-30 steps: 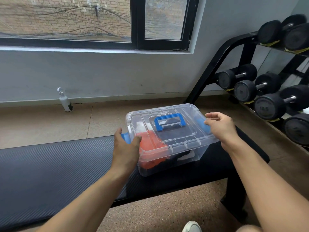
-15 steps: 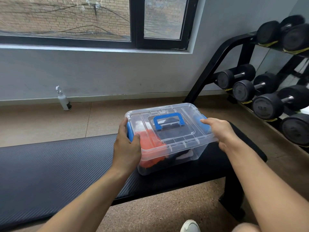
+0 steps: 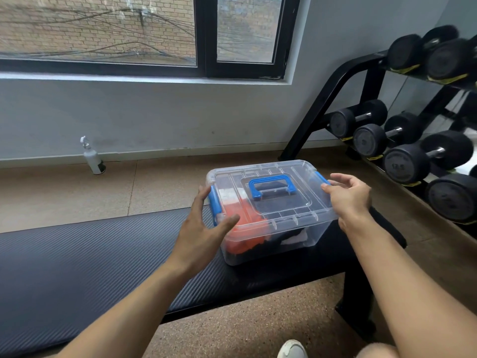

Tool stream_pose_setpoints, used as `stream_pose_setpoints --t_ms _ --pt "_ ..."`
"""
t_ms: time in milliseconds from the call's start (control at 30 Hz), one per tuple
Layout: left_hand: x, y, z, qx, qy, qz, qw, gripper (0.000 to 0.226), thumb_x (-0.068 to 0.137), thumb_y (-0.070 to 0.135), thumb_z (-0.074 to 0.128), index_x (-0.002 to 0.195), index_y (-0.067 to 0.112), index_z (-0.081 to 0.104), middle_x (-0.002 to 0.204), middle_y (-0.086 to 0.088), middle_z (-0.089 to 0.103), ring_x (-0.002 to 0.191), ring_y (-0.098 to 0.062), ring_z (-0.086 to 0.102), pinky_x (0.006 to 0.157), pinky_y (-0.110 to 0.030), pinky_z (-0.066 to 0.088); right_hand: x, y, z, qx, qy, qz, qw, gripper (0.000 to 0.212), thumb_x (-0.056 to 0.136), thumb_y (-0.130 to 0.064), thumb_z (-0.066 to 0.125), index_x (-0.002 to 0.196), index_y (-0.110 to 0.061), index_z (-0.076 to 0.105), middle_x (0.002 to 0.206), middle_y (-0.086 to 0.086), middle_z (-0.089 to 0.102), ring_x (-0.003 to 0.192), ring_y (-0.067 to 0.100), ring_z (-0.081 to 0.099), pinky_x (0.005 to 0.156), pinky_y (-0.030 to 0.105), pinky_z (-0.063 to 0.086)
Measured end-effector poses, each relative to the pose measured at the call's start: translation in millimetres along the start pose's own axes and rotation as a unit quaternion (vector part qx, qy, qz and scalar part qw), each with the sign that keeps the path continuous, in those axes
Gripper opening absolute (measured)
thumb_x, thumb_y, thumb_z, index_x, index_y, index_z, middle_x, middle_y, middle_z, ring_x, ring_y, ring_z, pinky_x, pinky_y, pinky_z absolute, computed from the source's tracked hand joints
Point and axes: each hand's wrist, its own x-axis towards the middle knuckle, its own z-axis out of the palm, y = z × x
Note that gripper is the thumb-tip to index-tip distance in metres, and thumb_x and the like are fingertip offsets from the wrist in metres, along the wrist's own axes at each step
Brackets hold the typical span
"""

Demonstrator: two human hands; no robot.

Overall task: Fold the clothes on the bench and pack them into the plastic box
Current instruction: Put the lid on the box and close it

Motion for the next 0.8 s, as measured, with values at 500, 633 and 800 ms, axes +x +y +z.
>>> stream_pose_setpoints --t_ms 500,633,800 --pt "-3.8 1.5 15.5 0.029 -0.127 0.028 0.991 0.090 0.083 0.051 0.073 0.157 0.042 0.022 0.156 0.025 0.026 0.147 0.000 0.025 0.125 -0.036 0.020 -2.5 -6.7 -17.5 -0.231 0.016 -0.233 0.944 0.019 0.094 -0.038 0.063 0.109 -0.031 0.071 0.115 0.003 0.069 0.108 0.021 0.063 0.074 0.028 0.050" --pt "-0.6 4.7 16.7 0.035 -0.129 0.032 0.991 0.083 0.084 0.047 0.074 0.155 0.039 0.031 0.156 0.026 0.030 0.145 0.006 0.026 0.122 -0.027 0.020 -46.8 -25.2 8.8 -0.286 -0.153 -0.330 0.887 0.033 0.096 -0.039 0.065 0.125 -0.024 0.070 0.137 -0.003 0.063 0.132 0.017 0.050 0.107 0.037 0.042" --pt "1.0 2.4 17.9 0.048 -0.144 0.044 0.987 0.080 0.086 0.040 0.076 0.154 0.037 0.035 0.158 0.023 0.034 0.142 0.012 0.027 0.121 -0.021 0.019 -48.0 -14.4 16.4 -0.368 -0.260 -0.323 0.832 0.045 0.096 -0.056 0.056 0.132 -0.032 0.065 0.144 -0.013 0.057 0.137 0.012 0.046 0.114 0.045 0.040"
